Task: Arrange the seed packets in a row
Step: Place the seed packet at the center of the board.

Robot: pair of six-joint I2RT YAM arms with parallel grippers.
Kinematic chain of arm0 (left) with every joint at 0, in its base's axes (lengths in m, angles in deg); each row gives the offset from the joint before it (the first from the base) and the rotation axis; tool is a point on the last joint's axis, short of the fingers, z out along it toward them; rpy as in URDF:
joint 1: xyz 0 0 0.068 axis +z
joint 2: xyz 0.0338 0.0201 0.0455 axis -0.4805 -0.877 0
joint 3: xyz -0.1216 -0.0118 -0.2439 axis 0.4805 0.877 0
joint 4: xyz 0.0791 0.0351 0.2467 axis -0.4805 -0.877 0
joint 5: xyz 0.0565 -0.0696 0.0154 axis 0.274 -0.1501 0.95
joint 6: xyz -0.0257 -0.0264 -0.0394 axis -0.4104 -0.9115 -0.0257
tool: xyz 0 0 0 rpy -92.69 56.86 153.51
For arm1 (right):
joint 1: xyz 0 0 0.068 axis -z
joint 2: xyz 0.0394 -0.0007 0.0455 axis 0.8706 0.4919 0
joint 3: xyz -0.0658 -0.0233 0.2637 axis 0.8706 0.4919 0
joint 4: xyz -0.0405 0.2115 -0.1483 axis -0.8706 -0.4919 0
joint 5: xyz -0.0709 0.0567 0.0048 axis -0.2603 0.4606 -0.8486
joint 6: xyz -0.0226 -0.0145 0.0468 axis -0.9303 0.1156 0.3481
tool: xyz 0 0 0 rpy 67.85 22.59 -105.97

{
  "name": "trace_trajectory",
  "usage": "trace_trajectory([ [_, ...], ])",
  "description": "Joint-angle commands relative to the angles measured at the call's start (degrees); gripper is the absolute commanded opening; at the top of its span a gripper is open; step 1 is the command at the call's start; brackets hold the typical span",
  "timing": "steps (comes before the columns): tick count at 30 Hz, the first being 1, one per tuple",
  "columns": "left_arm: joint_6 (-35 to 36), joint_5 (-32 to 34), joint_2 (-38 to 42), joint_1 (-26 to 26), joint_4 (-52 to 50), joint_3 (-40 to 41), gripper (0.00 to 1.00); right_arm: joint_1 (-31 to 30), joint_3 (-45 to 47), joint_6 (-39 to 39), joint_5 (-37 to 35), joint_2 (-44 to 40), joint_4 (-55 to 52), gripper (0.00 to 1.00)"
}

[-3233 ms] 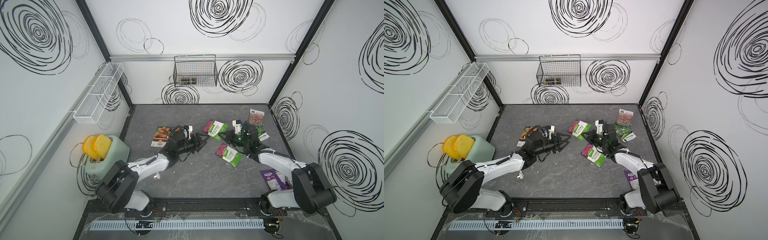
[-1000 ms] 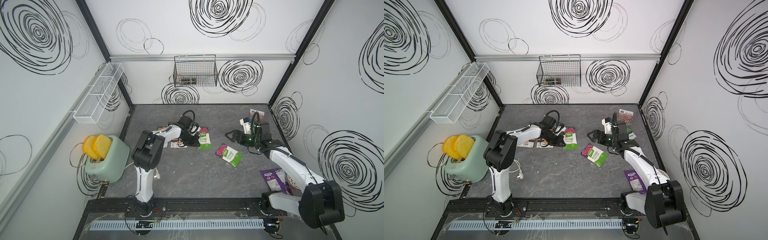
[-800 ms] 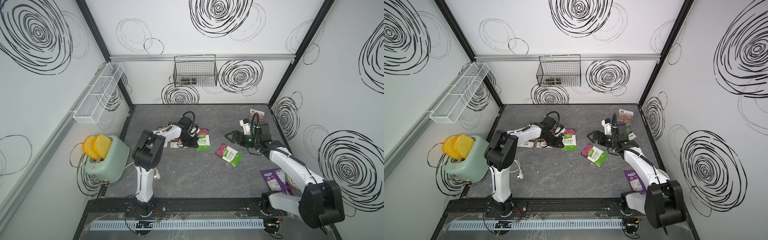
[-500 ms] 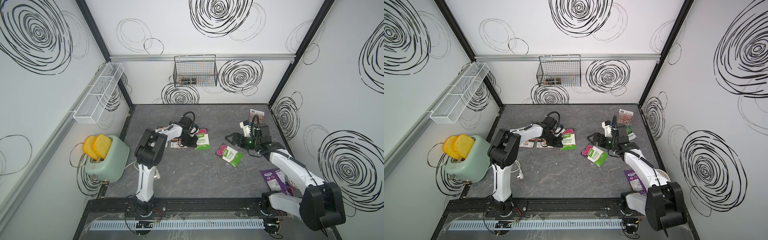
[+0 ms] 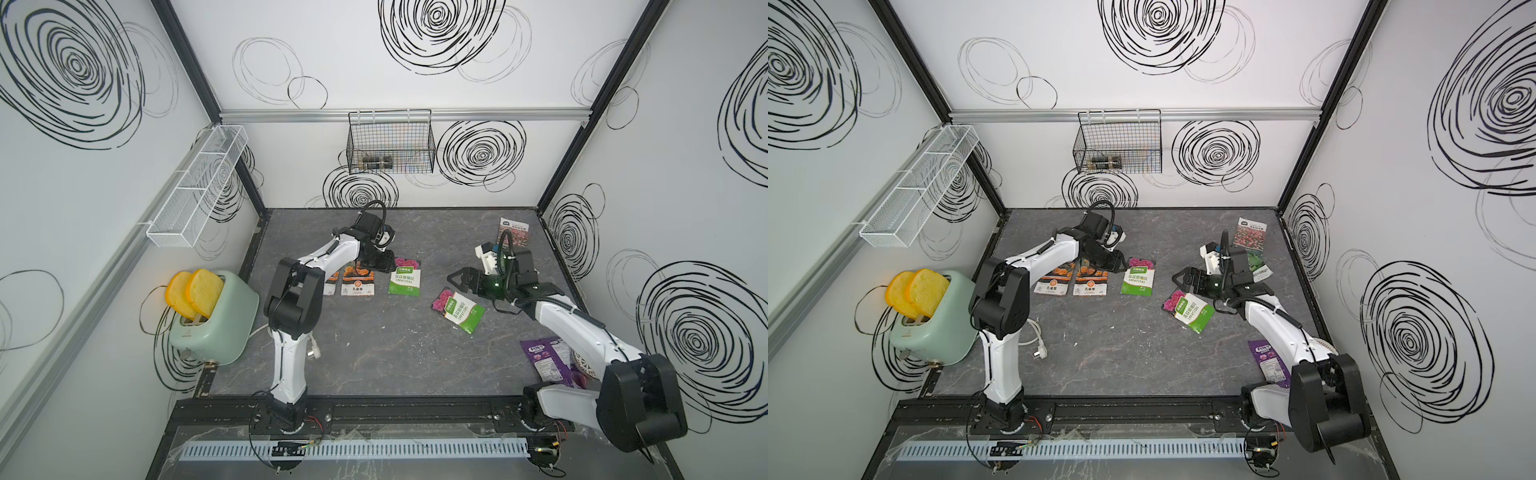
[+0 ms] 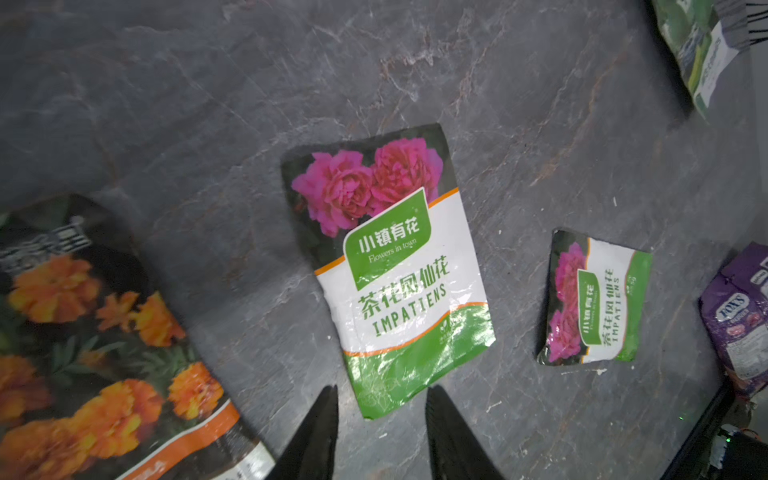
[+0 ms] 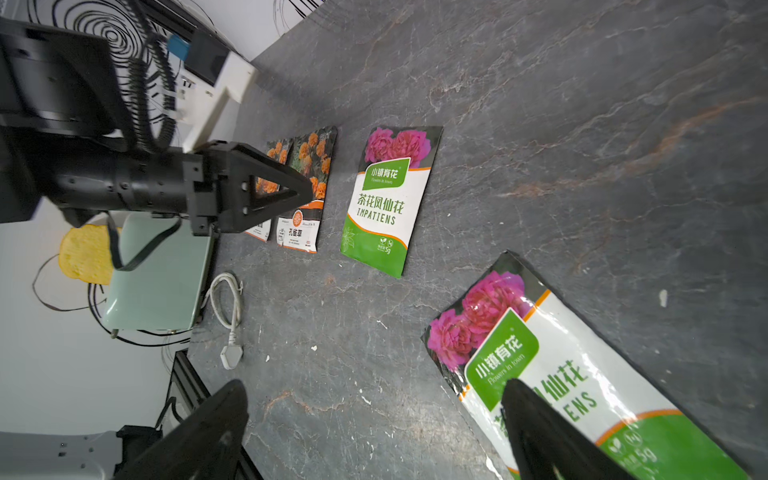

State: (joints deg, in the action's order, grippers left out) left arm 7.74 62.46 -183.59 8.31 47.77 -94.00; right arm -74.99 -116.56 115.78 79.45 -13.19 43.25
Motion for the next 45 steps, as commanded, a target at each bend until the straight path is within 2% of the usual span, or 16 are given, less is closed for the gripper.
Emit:
trace_trajectory([
  [1,-1.21,1.12,9.02,2.60,-1.73,2.26,0.45,-5.33,-6.69,-3.17,-4.60,6.76,-2.40,0.96],
  [4,-2.96,1.24,17.04,4.70,-0.23,7.96,0.54,-11.85,-14.95,-4.06,-11.14,16.58,-6.09,0.95],
  [8,-6.58,0.13,30.53,8.90,5.08,20.24,0.87,-17.78,-27.66,-4.10,-18.51,29.54,-12.36,0.94],
  [10,-7.84,-1.12,36.56,10.77,6.62,25.91,0.96,-20.02,-33.84,-4.66,-22.26,35.70,-14.58,0.95],
  [12,-8.54,-1.24,41.11,11.60,7.10,29.94,1.00,-21.12,-38.79,-4.53,-24.62,40.82,-16.73,0.95],
  [16,-9.46,-0.43,47.11,11.71,7.84,35.70,0.96,-21.60,-46.62,-4.27,-27.41,48.72,-20.82,0.94],
  [21,-8.87,0.89,50.74,10.70,7.22,38.09,0.96,-21.84,-47.47,-4.50,-29.86,51.28,-21.04,0.94],
  [30,-8.33,1.12,51.39,8.55,7.14,38.22,0.96,-22.95,-47.19,-6.09,-28.07,53.23,-19.22,0.93],
  [45,-8.85,0.77,50.42,8.19,7.43,37.43,0.96,-25.18,-57.09,-6.09,-25.73,57.73,-22.19,0.92],
])
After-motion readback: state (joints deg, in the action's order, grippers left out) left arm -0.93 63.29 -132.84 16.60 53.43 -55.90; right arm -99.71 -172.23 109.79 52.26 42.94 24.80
